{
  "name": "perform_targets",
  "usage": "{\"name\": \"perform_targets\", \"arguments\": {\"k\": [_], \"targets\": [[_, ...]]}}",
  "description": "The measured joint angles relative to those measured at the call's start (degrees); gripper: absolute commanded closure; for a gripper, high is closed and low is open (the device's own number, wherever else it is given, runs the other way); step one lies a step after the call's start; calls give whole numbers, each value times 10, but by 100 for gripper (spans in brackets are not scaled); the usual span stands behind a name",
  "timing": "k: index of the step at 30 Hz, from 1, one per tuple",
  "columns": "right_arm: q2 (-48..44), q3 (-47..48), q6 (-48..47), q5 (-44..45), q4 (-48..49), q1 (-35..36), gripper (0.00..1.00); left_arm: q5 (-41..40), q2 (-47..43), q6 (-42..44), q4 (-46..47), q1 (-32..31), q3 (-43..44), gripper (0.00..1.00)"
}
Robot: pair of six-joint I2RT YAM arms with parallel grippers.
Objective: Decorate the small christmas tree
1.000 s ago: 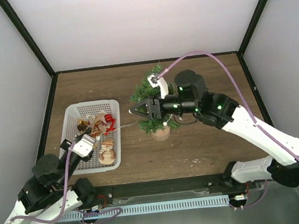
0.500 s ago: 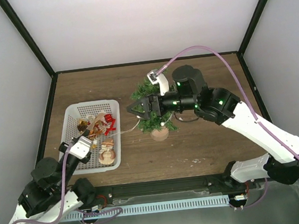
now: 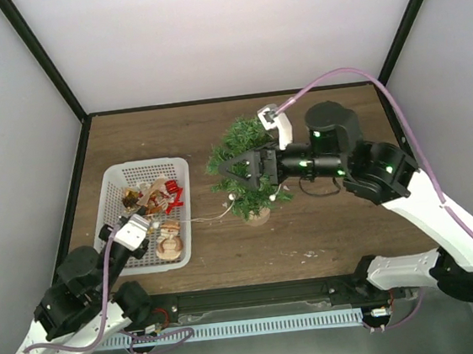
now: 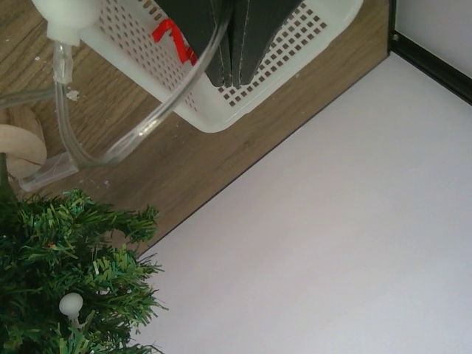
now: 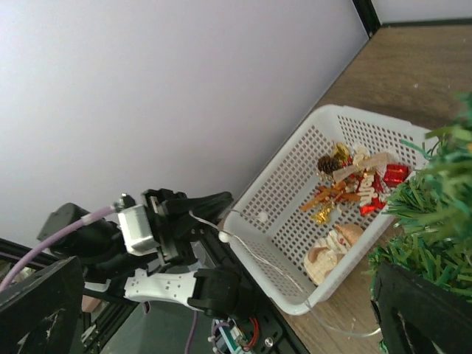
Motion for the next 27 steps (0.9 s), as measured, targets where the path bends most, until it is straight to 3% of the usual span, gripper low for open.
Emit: {"name": "perform_targets", "arguments": {"k": [8, 16, 19, 23, 27], "targets": [[-48, 0, 9, 19, 9, 0, 0, 34, 56, -42, -21, 3, 19, 100], [-68, -3, 13, 41, 25, 0, 0, 83, 169, -79, -49, 10, 108, 100], [-71, -4, 13, 45, 28, 0, 0, 116, 230, -94, -50, 50, 157, 100], [-72, -4, 13, 55, 29, 0, 0, 193, 324, -110, -39, 164, 225, 100], [-81, -4, 12, 68, 29, 0, 0, 226, 379, -103, 3, 189, 245, 100]]}}
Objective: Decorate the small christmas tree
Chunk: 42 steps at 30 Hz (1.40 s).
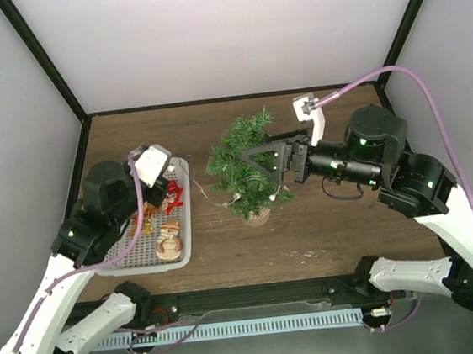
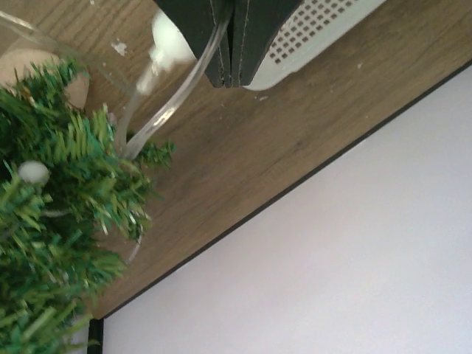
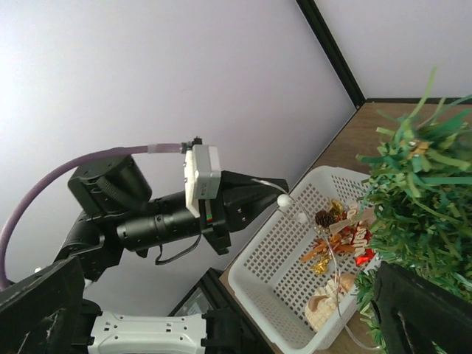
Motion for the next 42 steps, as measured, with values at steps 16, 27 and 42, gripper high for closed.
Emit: {"name": "perform_targets", "arguments": {"k": [16, 27, 42], "targets": [[-37, 0, -19, 54, -19, 0, 0, 158, 274, -31, 54, 106, 269, 100], [-87, -16, -24, 142, -20, 0, 0, 296, 353, -43, 40, 106, 358, 99], [-87, -46, -23, 234, -11, 0, 0, 359, 471, -26, -23, 58, 560, 99]]}}
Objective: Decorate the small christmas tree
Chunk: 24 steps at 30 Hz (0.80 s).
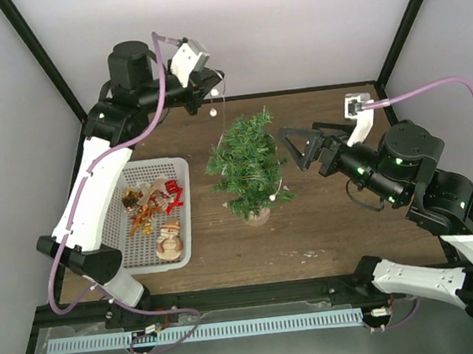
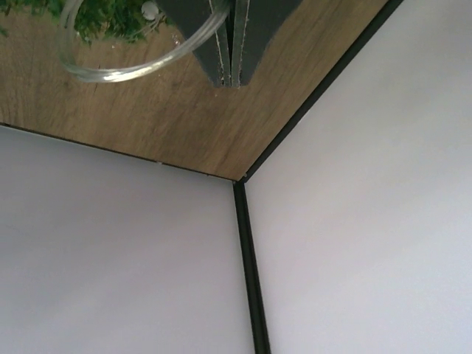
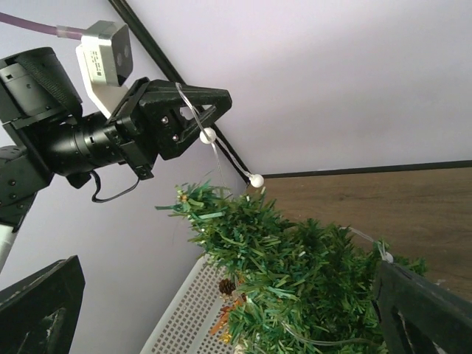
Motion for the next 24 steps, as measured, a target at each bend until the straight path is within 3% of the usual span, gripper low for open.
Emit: {"name": "perform_targets", "arguments": {"k": [7, 13, 18, 24], "targets": [[-29, -30, 7, 33, 6, 0, 2, -41, 33, 35, -17, -40, 45, 100], [-42, -43, 15, 77, 12, 0, 15, -65, 67, 48, -19, -47, 78, 100], [7, -42, 19, 115, 19, -1, 22, -68, 84, 51, -9, -48, 86, 100], [67, -59, 20, 92, 46, -85, 26, -34, 86, 46, 31, -49, 81, 100]]}}
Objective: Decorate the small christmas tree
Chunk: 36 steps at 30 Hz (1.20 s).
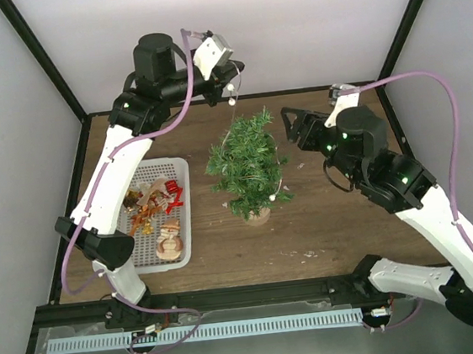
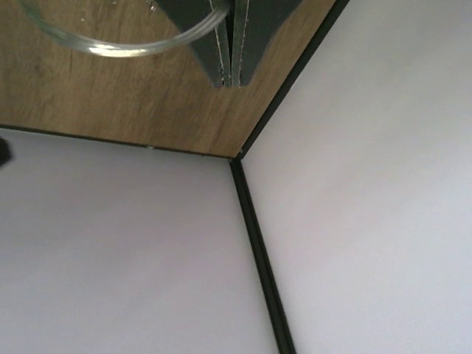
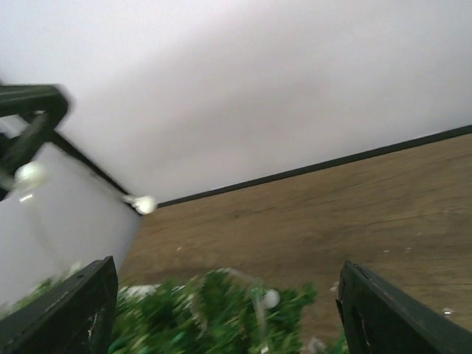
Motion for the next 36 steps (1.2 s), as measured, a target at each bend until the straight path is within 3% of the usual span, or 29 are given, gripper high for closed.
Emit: {"name": "perform_targets", "arguments": {"k": [8, 13, 16, 24, 36], "targets": [[0, -21, -12, -107, 67, -139, 32, 82, 0, -37, 61, 0, -6, 100], [20, -62, -14, -318, 164, -269, 38, 135, 11, -66, 90, 2, -2, 100], [58, -76, -12, -448, 216, -308, 39, 172, 30, -93, 109, 9, 11, 100], [154, -59, -27, -700, 297, -322, 40, 231, 82, -146, 126, 19, 55, 100], [179, -33, -34, -798, 359, -322, 40, 259, 86, -167, 129, 0, 62, 100]]}}
